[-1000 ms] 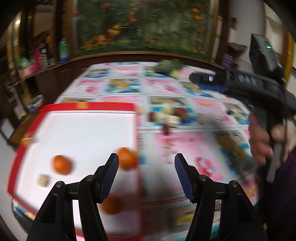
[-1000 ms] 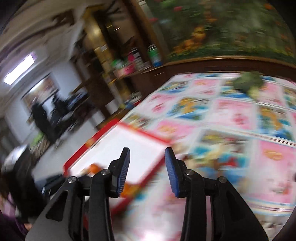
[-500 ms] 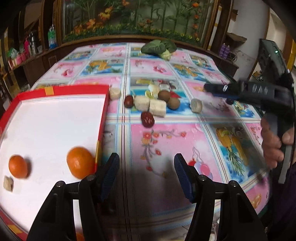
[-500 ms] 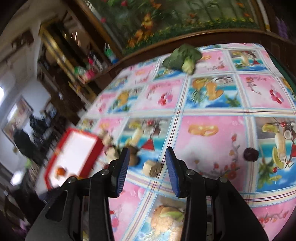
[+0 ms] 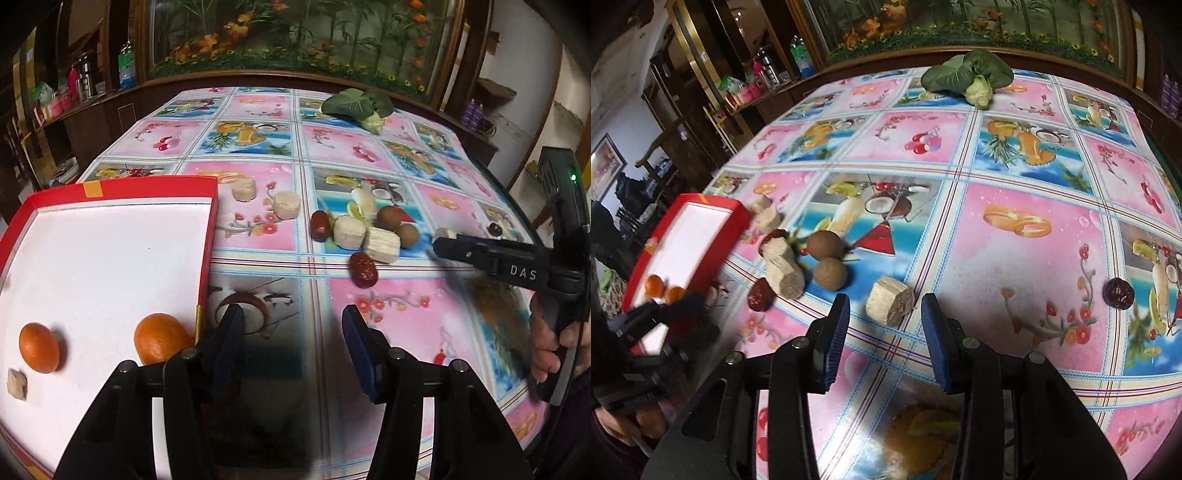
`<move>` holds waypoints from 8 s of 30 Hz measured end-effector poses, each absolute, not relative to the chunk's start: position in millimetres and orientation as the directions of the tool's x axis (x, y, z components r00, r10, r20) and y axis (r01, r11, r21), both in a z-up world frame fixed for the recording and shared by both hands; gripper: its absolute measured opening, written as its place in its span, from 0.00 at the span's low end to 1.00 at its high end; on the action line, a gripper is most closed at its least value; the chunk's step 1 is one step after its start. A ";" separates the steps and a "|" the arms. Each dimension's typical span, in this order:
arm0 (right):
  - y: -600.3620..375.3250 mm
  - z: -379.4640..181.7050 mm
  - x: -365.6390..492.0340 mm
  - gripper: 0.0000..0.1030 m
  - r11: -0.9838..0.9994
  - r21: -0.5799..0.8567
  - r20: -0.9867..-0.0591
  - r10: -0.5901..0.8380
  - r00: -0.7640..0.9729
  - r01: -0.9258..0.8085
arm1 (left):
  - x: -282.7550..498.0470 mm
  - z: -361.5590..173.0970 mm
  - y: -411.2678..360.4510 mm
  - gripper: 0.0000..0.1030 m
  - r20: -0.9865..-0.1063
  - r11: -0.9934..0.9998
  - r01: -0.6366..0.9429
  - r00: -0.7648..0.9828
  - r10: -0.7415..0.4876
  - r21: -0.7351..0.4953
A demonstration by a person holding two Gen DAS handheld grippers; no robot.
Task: Organize fruits
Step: 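Grasp a beige cube with the right tool while the left tool reaches toward a dark red date, then grasp the dark red date with the left tool while the right tool holds the cube, then carry the date and the cube over the tray and release both, then move both open tools back toward the remaining items on the tablecloth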
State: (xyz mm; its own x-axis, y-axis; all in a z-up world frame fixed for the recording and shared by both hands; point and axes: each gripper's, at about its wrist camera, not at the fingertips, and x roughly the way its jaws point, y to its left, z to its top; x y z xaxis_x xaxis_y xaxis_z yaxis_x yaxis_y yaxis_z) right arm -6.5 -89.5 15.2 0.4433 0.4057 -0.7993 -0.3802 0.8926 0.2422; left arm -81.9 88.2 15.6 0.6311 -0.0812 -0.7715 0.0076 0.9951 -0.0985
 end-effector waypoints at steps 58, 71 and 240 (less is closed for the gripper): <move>-97.8 13.7 -1.7 0.26 0.892 0.301 -0.803 0.428 0.414 -0.338 | -25.8 8.4 33.8 0.36 -0.793 0.990 0.135 0.599 -0.112 -0.038; -96.7 15.1 -3.4 0.23 0.896 0.282 -0.808 0.415 0.418 -0.344 | -29.6 7.7 33.5 0.16 -0.784 0.990 0.141 0.613 -0.093 -0.007; -254.9 23.2 26.5 0.23 0.920 0.391 -0.799 0.340 0.495 -0.001 | -36.6 21.3 12.1 0.69 -0.785 0.991 0.128 0.612 -0.099 -0.026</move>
